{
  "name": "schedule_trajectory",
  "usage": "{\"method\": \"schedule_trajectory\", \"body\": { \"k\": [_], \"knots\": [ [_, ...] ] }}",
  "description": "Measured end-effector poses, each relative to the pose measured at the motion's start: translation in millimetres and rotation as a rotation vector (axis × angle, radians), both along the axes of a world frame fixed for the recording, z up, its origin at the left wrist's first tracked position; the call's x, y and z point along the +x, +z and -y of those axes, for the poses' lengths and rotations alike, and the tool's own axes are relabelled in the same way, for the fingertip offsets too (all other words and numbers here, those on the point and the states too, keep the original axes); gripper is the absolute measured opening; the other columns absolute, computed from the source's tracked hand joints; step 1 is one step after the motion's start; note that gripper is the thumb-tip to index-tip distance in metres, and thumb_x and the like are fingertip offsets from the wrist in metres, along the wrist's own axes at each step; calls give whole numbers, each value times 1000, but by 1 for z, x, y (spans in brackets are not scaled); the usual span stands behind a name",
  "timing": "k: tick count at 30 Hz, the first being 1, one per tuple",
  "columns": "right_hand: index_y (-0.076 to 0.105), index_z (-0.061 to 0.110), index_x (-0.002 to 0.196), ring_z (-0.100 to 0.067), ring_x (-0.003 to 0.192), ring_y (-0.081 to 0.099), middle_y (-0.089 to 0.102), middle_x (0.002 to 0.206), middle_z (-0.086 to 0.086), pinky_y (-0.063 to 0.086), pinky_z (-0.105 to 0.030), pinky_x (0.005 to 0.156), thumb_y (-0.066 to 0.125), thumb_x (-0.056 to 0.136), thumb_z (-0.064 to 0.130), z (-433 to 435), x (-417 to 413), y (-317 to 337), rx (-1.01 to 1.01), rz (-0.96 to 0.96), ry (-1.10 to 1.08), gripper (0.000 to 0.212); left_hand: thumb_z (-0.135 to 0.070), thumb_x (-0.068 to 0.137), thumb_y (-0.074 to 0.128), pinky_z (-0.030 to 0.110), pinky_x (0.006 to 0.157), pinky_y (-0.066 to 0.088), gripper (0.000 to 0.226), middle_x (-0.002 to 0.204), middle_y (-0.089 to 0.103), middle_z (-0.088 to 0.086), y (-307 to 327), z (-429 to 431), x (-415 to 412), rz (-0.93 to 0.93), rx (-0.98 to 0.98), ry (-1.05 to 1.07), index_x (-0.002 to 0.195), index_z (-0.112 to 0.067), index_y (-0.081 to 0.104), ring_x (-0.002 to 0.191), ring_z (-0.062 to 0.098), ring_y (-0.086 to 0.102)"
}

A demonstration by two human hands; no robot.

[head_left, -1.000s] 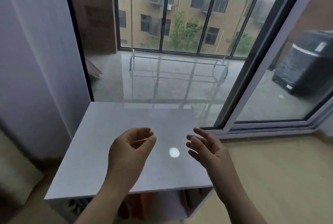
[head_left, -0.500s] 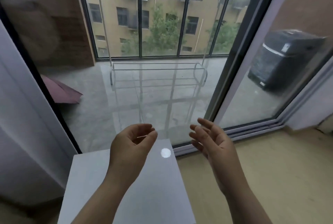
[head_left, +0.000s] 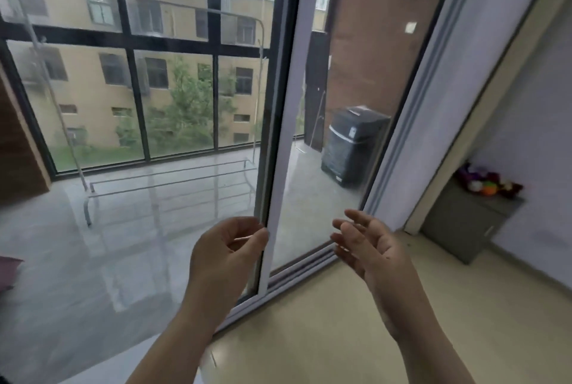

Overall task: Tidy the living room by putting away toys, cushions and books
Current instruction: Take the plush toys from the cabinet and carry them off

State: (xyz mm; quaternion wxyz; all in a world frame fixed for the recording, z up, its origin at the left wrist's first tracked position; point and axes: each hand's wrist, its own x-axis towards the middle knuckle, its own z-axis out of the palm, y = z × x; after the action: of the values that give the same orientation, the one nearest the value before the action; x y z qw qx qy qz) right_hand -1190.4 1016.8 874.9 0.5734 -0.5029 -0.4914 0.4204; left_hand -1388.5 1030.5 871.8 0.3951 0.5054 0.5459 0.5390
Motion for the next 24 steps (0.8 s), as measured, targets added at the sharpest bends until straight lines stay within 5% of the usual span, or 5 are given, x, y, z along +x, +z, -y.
{"method": "schedule_trajectory", "body": {
  "k": [8, 24],
  "knots": [
    [60, 20, 116, -20, 104, 66, 70, 109, -2, 53, -34, 92, 58, 89, 26, 11, 158, 46, 54, 4, -221, 28, -19, 81, 72, 38, 89, 54, 16, 90, 74, -5, 33, -21, 157, 54, 46, -154, 98, -19, 73, 86, 11, 69],
    [60, 26, 119, -9, 101, 67, 72, 104, 12, 51, -36, 96, 60, 87, 32, -82, 387, 37, 40, 67, -531, 32, -20, 82, 71, 39, 85, 57, 11, 86, 74, -5, 31, -175, 412, 83, 80, -448, 93, -24, 73, 81, 7, 69]
  ]
}}
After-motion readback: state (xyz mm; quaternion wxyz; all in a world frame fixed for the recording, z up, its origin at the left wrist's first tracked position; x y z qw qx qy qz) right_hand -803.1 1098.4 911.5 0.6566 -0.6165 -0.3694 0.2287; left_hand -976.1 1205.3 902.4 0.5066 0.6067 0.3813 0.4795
